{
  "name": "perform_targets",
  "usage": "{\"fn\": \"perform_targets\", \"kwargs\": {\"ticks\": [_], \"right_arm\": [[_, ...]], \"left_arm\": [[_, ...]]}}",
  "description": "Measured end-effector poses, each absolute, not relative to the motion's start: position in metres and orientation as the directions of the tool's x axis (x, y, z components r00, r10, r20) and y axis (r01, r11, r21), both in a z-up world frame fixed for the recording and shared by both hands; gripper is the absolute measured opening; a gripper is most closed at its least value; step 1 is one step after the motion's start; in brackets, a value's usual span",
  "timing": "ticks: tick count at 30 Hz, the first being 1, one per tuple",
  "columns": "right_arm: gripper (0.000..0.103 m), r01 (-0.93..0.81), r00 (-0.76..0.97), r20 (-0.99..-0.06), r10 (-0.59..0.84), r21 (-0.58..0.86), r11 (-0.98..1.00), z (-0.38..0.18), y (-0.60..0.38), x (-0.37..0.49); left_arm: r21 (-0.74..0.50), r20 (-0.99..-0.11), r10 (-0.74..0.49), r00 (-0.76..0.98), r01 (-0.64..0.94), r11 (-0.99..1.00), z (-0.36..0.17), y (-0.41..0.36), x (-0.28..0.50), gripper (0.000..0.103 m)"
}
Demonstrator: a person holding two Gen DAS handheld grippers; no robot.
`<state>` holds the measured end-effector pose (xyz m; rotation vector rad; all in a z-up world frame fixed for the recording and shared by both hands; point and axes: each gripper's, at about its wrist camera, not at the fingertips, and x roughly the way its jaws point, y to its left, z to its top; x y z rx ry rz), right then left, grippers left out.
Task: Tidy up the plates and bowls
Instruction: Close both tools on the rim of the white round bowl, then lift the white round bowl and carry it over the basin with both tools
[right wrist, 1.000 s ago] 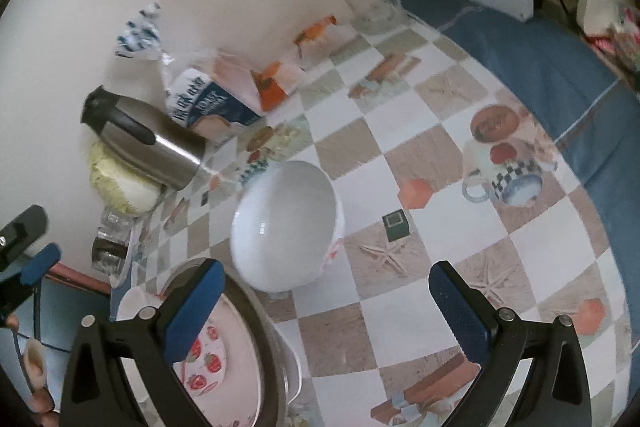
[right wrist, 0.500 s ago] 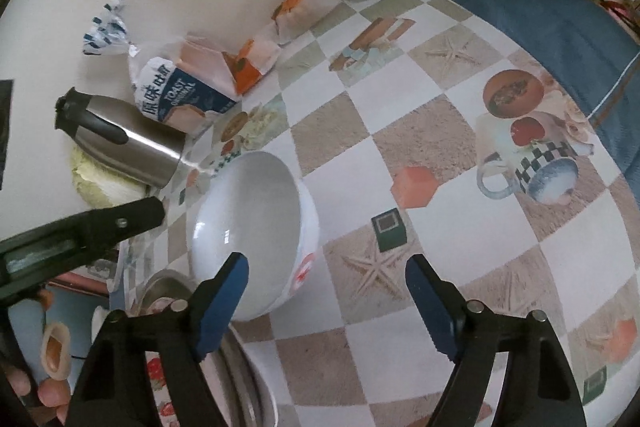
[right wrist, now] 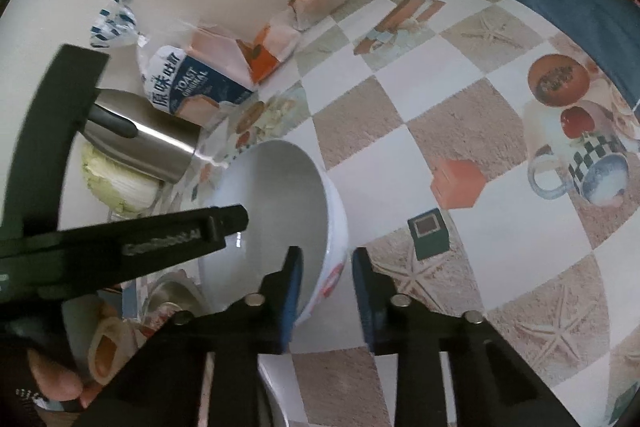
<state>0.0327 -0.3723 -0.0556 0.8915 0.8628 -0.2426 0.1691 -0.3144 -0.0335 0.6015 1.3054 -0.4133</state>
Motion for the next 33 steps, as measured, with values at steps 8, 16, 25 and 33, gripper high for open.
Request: {"fn": "perform_targets", "kwargs": {"ticks": [8,16,25,33], "right_arm": [[0.021,0.529,0.654,-0.741,0.150,0.590,0.610,-0.055,-0.381,0.025],[0.021,0.552,0.623,-0.769,0.141,0.560,0.617,-0.061,-0.382,0.022],[0.022,0.549,0.617,-0.783,0.084,0.504,0.666,-0.030,-0.379,0.010],[0.022,0.495,0.669,-0.741,0.055,0.499,0.711,0.025,-0.355,-0.001]], "left_arm": [[0.122,-0.983,0.013,0.181,0.607,0.785,-0.041,-0.323,0.159,0.027],[0.049,-0.991,-0.035,0.130,0.586,0.809,-0.047,-0.321,0.148,0.025],[-0.025,-0.972,-0.159,0.175,0.595,0.803,0.001,-0.308,0.133,0.024],[-0.073,-0.931,-0.264,0.250,0.583,0.809,0.064,-0.266,0.119,0.024]]}}
